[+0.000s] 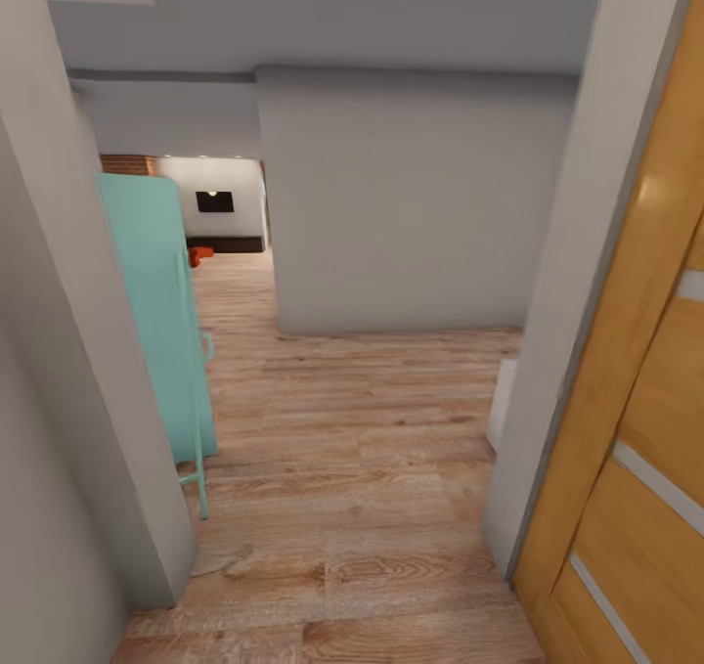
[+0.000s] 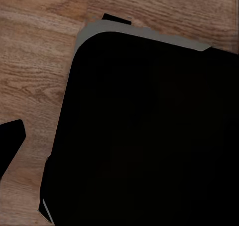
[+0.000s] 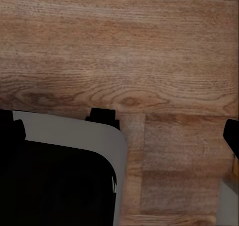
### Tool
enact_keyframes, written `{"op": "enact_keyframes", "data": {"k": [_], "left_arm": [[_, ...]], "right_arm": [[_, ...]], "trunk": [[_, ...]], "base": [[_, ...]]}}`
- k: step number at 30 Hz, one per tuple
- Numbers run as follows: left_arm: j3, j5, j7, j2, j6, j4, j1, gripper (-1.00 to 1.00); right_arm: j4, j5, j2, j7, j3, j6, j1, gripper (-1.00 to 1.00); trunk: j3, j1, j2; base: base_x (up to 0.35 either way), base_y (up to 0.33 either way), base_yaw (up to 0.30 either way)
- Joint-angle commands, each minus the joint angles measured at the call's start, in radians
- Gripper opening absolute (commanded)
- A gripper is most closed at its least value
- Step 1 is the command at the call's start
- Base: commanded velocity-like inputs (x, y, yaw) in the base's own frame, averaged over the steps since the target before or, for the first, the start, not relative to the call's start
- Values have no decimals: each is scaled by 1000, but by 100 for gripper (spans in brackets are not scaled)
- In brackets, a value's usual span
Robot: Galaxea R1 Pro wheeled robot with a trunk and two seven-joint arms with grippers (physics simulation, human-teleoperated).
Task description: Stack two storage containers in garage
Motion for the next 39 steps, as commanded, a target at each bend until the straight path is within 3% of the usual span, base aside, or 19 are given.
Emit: {"op": "enact_keyframes", "data": {"k": [1,39], "left_arm": [[5,1,1,0,-3,-1,0,100],[4,1,1,-1,0,-1,0,100]], "right_arm": [[3,-11,0,6,6,-6,-1,100],[3,-19,0,5,-1,-7,-2,100]], "trunk": [[-1,1,0],[-1,1,0]], "base": [[326,0,0],[326,4,0]]}}
